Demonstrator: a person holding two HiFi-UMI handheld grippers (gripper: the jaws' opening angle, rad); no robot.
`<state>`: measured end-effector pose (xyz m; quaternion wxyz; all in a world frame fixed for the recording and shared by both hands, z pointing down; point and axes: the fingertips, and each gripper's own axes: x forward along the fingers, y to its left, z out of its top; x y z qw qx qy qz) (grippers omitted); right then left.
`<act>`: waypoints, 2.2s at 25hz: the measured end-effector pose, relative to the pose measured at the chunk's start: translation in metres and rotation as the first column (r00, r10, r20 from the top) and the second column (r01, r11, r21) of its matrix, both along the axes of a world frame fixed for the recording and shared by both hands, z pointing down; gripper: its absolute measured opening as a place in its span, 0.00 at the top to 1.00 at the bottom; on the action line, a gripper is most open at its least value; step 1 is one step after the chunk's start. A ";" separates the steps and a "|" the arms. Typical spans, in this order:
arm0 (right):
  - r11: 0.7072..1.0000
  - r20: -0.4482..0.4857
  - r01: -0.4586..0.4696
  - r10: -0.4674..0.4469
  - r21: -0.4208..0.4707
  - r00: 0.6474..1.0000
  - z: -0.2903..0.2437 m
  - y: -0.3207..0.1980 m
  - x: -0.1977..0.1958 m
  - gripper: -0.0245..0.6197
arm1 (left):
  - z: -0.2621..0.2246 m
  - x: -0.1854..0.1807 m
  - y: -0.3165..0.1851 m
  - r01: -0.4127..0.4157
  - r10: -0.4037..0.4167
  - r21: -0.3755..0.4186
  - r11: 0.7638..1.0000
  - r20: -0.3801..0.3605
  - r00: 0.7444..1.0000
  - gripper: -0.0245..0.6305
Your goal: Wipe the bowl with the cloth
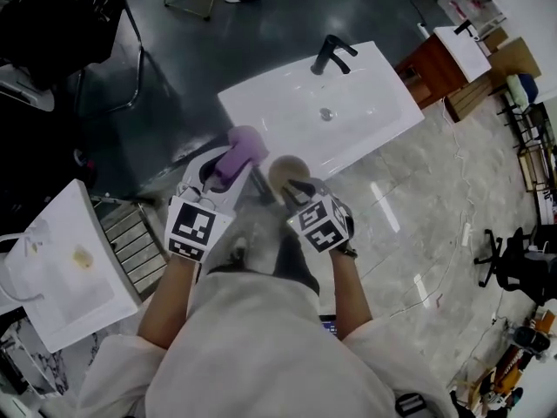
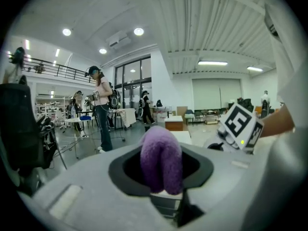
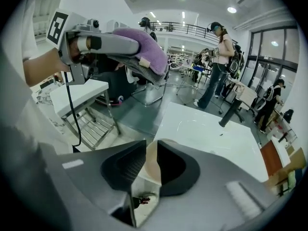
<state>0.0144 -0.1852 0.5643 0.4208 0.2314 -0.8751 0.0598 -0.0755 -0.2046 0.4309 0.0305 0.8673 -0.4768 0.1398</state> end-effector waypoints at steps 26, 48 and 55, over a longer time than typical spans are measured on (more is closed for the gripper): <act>0.981 -0.309 0.150 -0.183 -0.126 0.933 0.122 -0.015 -0.010 0.64 | 0.072 -0.037 0.016 0.109 -0.107 -0.162 0.981 0.025 0.994 0.78; 0.980 -0.368 0.158 -0.192 -0.120 0.910 0.129 -0.019 -0.016 0.89 | 0.076 -0.047 0.025 0.101 -0.097 -0.171 0.980 0.032 0.995 0.78; 0.993 -0.291 0.109 -0.118 -0.048 0.949 0.099 -0.020 -0.014 0.90 | 0.063 -0.035 0.026 0.058 -0.054 -0.141 0.988 0.034 0.998 0.78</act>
